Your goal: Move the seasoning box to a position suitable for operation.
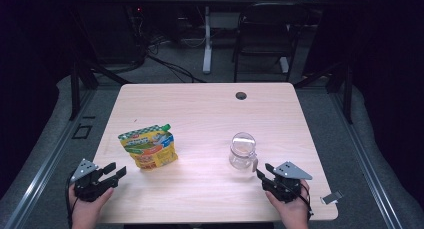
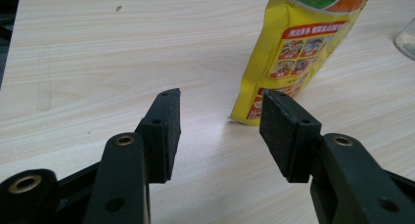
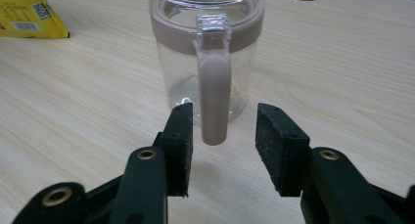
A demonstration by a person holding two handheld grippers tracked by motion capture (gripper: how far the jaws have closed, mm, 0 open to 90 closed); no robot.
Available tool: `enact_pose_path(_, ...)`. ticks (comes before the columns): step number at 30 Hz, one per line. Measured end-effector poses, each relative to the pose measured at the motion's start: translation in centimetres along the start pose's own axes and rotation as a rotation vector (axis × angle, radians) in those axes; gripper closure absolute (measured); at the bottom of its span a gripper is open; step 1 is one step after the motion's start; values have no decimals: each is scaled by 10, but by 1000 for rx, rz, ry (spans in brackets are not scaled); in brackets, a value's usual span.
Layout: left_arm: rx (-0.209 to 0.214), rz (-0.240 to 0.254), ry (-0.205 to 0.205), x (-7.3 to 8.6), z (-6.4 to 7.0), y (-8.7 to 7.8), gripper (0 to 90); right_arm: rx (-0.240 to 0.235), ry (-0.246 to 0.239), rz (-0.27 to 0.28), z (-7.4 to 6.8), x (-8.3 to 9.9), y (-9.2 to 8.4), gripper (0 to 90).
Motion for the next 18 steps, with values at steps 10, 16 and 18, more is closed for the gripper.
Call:
enact_pose_path(10,-22,1,-6,5,-2,-6,485,-13,-2,11,-7,-6,10,544)
enact_pose_path(16,-38,-4,-3,10,-1,-13,478,-15,-26,-6,-13,-9,22,538)
enact_pose_path(18,-47,-8,-2,12,-2,-15,477,-14,-27,-8,-14,-9,24,537)
Point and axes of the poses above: each handheld gripper's, and its own axes: y roughly forward along the jaws, x roughly out of its underside, z roughly to its right, the point moved 9 cm from there along y, roughly forward along the jaws, and after that the axes turned 3 degrees about y, right-handed, at the moved point
